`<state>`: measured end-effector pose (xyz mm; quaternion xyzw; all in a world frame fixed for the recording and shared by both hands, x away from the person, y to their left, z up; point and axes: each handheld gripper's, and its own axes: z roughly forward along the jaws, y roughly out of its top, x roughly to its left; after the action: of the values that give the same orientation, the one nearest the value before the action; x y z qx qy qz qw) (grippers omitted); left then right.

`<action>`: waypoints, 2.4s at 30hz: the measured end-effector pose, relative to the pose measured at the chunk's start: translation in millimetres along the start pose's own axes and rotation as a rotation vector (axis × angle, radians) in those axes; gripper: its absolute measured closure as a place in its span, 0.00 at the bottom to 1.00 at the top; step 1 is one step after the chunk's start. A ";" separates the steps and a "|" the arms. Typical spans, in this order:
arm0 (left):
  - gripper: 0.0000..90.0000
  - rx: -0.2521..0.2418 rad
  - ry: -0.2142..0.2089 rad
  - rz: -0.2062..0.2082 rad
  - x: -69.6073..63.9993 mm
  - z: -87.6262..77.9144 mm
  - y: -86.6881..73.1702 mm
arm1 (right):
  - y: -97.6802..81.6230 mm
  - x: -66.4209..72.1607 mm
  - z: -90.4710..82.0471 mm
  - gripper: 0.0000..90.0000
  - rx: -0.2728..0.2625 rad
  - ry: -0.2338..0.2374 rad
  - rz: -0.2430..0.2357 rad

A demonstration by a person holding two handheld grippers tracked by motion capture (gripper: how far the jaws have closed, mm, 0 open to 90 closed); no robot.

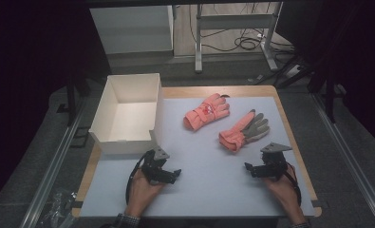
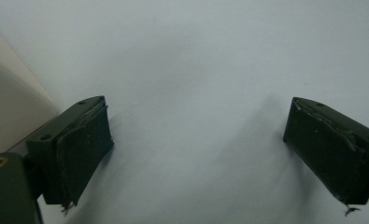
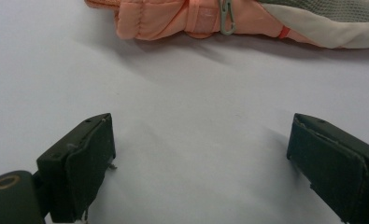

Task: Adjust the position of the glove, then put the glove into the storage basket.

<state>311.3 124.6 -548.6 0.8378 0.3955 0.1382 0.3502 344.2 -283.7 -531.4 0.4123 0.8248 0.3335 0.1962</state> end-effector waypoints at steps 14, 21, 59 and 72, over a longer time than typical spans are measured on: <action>0.08 -0.003 0.000 0.004 0.3 -0.3 -0.8 | 1.2 0.6 0.1 0.09 0.009 -0.005 0.004; 0.08 -0.006 -0.001 0.007 0.6 -0.3 -1.0 | 2.2 1.2 0.6 0.08 0.014 -0.009 0.009; 0.00 0.010 0.046 -0.042 -2.6 0.8 -1.1 | 91.4 -48.2 13.2 0.55 -0.042 -0.016 0.138; 0.00 0.011 0.046 -0.042 -2.5 0.8 -1.1 | 93.9 -49.7 53.8 0.66 0.057 -0.089 0.180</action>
<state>309.5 122.8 -549.8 0.8277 0.4218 0.1481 0.3393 456.9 -262.0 -499.9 0.5044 0.7841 0.3074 0.1902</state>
